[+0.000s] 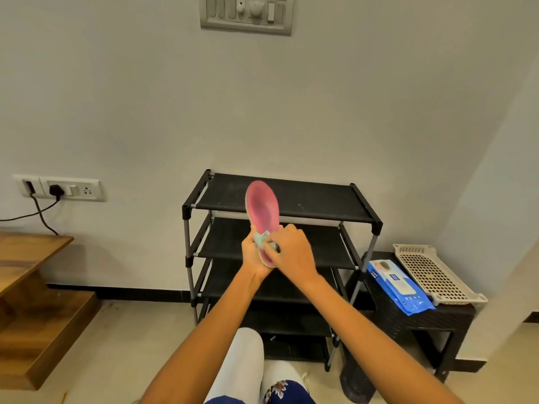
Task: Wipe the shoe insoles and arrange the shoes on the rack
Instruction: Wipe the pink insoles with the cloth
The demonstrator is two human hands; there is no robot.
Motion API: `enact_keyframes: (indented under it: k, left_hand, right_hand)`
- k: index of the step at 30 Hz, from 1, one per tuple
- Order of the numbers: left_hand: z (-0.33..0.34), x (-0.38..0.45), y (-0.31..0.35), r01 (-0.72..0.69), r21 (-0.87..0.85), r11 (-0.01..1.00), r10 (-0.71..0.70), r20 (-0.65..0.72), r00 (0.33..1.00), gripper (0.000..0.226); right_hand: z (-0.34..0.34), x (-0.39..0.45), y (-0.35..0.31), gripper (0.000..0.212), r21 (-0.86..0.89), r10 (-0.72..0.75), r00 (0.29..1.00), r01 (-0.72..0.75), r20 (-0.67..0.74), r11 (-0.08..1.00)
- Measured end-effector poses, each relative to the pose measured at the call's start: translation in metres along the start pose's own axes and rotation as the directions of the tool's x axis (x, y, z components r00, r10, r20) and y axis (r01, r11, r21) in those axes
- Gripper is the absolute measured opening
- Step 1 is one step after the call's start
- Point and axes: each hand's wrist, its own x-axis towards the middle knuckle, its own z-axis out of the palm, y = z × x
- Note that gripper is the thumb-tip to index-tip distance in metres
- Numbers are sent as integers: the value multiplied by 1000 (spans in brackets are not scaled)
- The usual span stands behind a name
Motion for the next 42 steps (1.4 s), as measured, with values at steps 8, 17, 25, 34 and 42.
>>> enact_keyframes:
  k: [8,17,25,34,42]
  left_hand:
    - [-15,1,1,67,38,997,-67,-2,998,48]
    - [-7,6,13,-11,40,999,10,24,1000,51]
    - [-5,8,8,-46,71,996,46,-6,999,51]
    - [9,-2,-21,58,72,996,-61,39,997,49]
    - [6,7,-41,115,38,993,-114,-21,993,43]
  right_hand:
    - [7,-12,10,24,-31,117,992,-116,39,993]
    - [0,-17,15,24,-17,52,999,-52,-13,999]
    - [-5,-41,7,25,133,-53,998,50,20,990]
    - [6,-26,20,19,99,245,970,-243,-9,965]
    - [-11,-23,47,26,-181,74,997,-68,23,981]
